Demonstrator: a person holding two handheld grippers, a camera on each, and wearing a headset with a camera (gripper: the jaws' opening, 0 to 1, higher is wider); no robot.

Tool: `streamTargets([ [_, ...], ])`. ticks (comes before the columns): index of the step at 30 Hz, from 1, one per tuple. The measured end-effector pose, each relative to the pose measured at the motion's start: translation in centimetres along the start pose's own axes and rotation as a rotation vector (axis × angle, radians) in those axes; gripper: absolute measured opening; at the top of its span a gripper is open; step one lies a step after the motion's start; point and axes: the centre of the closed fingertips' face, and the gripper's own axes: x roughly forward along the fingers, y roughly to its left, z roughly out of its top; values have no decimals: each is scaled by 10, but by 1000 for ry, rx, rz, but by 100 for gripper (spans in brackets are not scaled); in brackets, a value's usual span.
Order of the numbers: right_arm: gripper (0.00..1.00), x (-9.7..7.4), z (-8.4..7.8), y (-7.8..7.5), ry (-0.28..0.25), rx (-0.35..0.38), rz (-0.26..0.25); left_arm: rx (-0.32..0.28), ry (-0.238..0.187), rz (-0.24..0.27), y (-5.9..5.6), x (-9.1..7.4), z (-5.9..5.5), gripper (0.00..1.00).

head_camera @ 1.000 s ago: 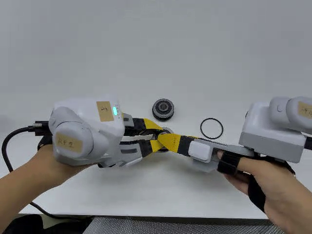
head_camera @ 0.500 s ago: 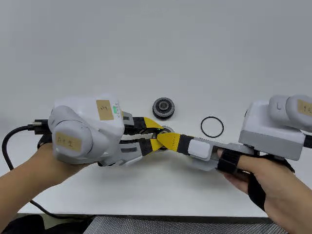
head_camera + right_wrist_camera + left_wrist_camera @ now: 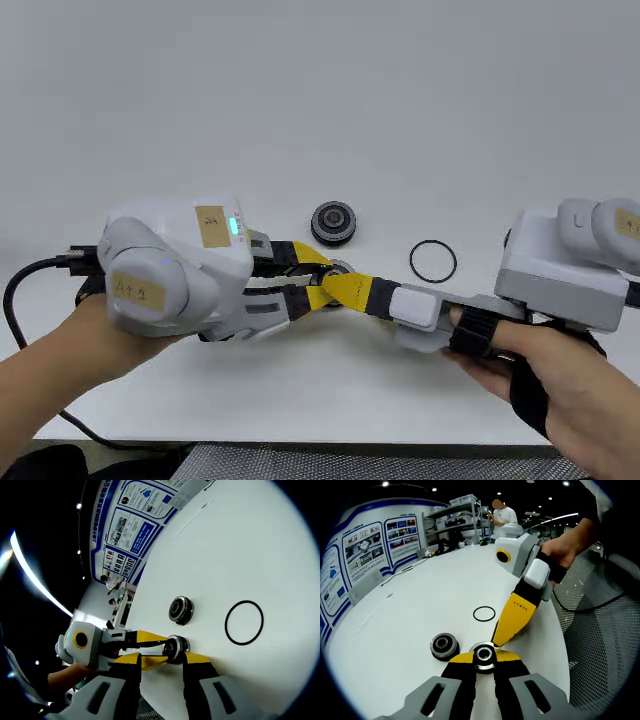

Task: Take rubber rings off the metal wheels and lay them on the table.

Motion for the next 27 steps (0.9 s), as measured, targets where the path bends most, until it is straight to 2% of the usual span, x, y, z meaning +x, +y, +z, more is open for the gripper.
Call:
streamTargets([
  [6,32,-1,3,2,-6,-17,3,2,1,-1,0,0,-1,12],
  [12,28,0,6,-3,-14,-24,-12,3,2,-2,1,0,-1,12],
  [15,24,1,7,-8,3,-53,-27,6,3,-4,1,0,-2,12],
  [20,14,2,7,-15,21,-55,-52,9,3,-6,1,0,-2,12],
  [27,7,2,7,-21,33,-47,-89,9,3,-7,1,0,-2,12],
])
